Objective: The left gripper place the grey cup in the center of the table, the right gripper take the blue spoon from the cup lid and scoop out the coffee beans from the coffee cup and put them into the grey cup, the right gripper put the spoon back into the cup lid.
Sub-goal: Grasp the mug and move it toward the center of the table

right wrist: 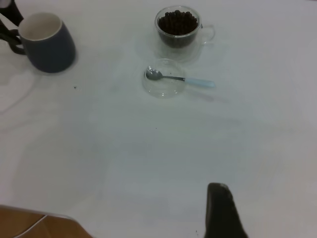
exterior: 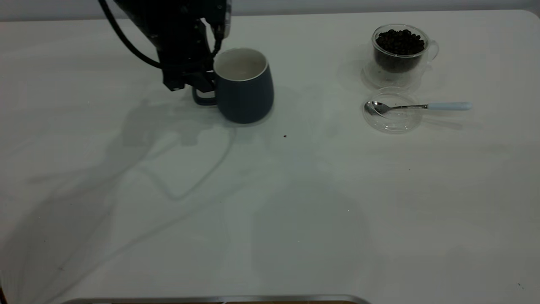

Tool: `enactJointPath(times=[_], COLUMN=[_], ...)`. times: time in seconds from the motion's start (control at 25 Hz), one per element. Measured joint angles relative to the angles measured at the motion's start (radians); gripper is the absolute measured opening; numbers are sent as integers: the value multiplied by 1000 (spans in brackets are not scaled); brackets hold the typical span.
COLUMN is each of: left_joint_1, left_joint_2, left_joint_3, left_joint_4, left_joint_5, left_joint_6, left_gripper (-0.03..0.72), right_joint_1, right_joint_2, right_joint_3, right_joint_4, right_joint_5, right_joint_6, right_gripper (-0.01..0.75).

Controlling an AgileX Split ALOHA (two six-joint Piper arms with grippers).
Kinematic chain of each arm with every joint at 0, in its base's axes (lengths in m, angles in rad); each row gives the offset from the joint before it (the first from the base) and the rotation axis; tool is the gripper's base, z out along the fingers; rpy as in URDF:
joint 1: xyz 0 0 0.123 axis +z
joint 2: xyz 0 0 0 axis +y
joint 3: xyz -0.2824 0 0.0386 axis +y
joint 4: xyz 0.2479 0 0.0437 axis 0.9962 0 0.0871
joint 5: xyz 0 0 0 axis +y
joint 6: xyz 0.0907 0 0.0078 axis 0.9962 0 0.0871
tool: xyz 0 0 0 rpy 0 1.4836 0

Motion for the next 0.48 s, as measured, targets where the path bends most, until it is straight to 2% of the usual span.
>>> enactJointPath(times=[0.32,0.48], left_joint_1=[-3,-2], left_joint_2=[0,-33], left_joint_3=[0,0], left_joint_4=[-38,-29], left_joint_5=[-7,56], left_joint_6=[-6,-65], left_gripper=[452,452], right_joint_1=[0,0], right_joint_2=[0,0], right_joint_3=[0,0], right_joint_4=[0,0], right_joint_5=[0,0], right_joint_6=[0,0], right_gripper=[494,494])
